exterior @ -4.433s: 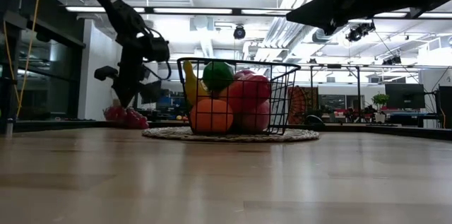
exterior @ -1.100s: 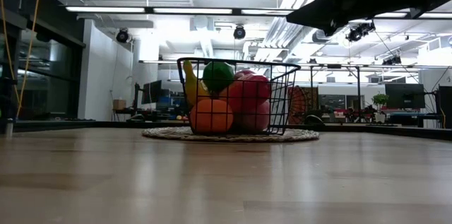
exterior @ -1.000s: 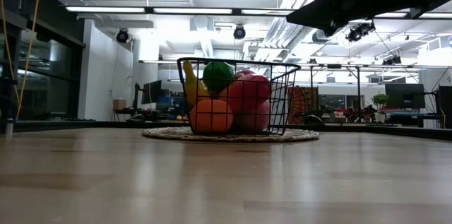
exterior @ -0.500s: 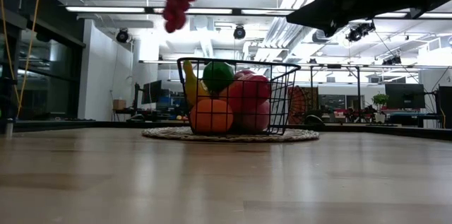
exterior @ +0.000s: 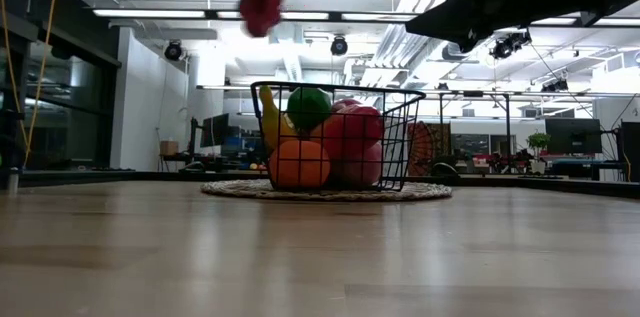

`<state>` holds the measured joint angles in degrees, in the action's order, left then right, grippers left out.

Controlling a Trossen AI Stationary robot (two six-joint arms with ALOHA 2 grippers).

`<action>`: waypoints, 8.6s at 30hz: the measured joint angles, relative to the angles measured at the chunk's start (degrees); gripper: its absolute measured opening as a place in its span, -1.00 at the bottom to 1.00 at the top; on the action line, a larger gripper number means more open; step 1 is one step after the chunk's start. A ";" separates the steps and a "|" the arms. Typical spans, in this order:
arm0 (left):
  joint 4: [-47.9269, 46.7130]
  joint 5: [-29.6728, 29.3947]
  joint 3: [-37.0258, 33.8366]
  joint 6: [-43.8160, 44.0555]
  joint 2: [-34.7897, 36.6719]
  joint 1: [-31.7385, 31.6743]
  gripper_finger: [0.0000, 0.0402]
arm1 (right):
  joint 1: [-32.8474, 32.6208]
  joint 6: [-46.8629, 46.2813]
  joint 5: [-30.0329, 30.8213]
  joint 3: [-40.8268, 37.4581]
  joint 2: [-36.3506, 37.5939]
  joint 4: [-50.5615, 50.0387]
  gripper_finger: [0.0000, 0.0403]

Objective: Build produce basket
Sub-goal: Put the top purple grapes into the black wire basket

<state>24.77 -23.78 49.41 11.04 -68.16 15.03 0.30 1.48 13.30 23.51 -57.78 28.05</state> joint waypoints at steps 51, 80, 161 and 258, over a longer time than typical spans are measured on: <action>5.99 68.99 0.02 -7.86 0.00 -3.76 -1.00 | 0.01 0.02 0.01 0.00 0.00 0.00 -1.00; 1.11 2.87 0.04 -8.79 0.00 -4.94 -1.00 | 0.00 0.02 0.02 0.00 -0.02 0.00 -1.00; -0.89 10.36 2.62 -8.17 -0.04 -22.77 -1.00 | 0.09 0.02 0.02 0.00 0.00 -0.02 -1.00; -17.70 11.27 6.91 -5.67 -3.50 -46.25 -1.00 | 0.09 0.02 0.07 0.00 0.00 -2.19 -1.00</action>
<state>7.07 -12.51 56.31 5.37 -71.66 -31.22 0.39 1.50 13.37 23.51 -57.78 25.87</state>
